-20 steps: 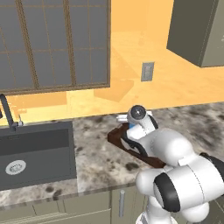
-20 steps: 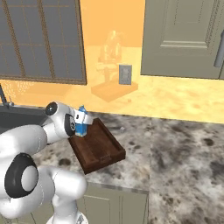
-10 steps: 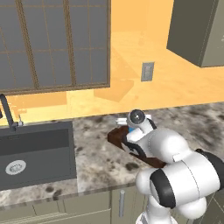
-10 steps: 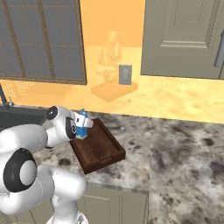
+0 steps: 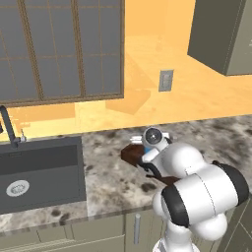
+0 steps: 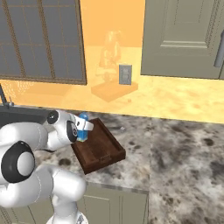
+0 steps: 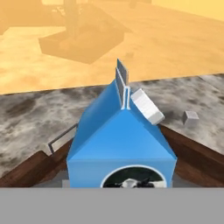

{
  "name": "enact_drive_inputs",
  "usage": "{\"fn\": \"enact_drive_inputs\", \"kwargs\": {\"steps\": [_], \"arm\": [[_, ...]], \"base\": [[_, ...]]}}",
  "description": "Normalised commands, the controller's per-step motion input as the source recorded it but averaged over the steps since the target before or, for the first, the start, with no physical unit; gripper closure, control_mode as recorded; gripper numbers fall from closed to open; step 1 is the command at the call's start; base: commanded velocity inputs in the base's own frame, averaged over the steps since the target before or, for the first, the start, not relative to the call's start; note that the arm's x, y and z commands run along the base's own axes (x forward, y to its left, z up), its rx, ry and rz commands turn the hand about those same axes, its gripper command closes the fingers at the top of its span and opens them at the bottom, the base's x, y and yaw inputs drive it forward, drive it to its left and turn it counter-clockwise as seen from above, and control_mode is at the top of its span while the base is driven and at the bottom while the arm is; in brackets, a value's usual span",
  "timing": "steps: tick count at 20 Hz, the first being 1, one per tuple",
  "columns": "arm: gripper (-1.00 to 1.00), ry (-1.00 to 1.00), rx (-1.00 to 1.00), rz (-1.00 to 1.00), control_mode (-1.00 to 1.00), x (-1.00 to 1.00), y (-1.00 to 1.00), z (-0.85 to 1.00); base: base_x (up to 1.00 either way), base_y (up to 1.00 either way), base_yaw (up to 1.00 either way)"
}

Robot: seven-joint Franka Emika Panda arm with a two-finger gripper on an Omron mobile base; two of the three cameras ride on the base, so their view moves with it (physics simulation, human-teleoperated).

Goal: Take out the milk from the fridge and place it on the tray on the counter. Then take the sugar cube near the tray and place it in the tray.

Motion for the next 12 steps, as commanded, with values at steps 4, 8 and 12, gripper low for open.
{"fn": "enact_drive_inputs", "kwargs": {"steps": [4,8,12], "arm": [[1.00,0.00,0.00,0.00,-1.00,0.03,0.00,-0.24],[1.00,0.00,0.00,0.00,-1.00,0.00,0.00,-0.23],[1.00,-0.11,0.00,0.00,-1.00,0.00,0.00,-0.06]], "base": [[0.00,0.00,0.00],[0.00,0.00,0.00],[0.00,0.00,0.00]]}}
